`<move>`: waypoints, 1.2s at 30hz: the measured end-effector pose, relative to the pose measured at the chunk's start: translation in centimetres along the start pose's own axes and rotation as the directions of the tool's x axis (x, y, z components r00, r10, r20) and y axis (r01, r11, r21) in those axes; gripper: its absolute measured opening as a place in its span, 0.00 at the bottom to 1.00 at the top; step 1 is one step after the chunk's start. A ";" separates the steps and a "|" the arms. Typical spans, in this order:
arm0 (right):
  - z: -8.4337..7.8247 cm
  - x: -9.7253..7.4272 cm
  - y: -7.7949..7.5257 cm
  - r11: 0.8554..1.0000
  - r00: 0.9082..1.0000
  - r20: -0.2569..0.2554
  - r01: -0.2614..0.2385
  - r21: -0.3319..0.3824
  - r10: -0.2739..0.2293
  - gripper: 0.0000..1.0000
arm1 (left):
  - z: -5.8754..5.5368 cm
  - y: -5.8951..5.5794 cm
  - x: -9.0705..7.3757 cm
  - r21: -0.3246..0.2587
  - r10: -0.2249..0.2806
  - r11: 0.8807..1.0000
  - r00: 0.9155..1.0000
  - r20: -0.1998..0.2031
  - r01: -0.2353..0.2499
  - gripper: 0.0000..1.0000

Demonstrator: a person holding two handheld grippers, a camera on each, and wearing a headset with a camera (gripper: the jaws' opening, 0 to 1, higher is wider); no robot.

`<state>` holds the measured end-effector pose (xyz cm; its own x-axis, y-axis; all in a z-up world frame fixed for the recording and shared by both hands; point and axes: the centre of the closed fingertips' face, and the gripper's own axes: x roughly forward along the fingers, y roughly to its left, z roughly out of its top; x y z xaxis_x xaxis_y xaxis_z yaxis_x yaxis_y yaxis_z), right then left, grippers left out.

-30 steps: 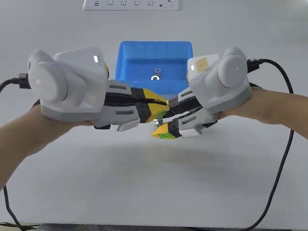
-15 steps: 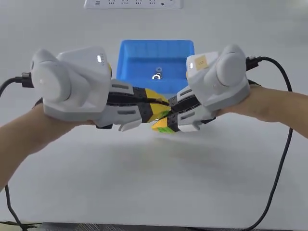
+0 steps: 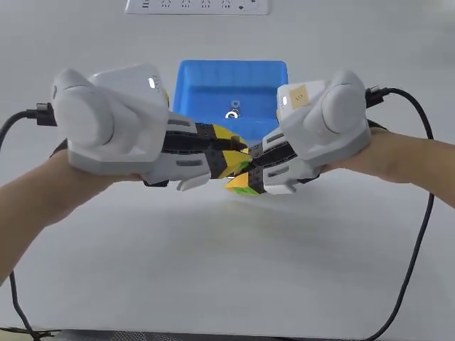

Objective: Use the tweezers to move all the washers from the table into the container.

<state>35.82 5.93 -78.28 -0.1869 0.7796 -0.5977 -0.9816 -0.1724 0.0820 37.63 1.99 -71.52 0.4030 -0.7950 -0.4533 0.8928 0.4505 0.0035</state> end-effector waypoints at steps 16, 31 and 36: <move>0.6 0.1 0.2 1.000 1.000 0.019 0.010 -0.024 -0.009 0.10 | 0.6 -0.6 -0.2 -0.020 -0.041 0.999 0.999 0.009 0.042 0.16; 1.4 -0.9 0.1 0.999 0.999 0.026 0.046 -0.014 -0.046 0.10 | -0.8 0.4 -4.1 -0.065 0.043 0.997 0.998 -0.037 -0.045 0.30; 2.0 -1.6 -0.2 0.997 0.997 0.028 0.074 -0.005 -0.073 0.10 | -2.1 0.6 -6.1 -0.131 0.099 0.986 0.994 -0.044 -0.104 0.39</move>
<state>36.20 5.87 -75.74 -0.1153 0.8066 -0.5798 -0.9925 -0.1179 0.0334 35.29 8.02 -70.62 0.4804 -0.7277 -0.4894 0.8116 0.5804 -0.0663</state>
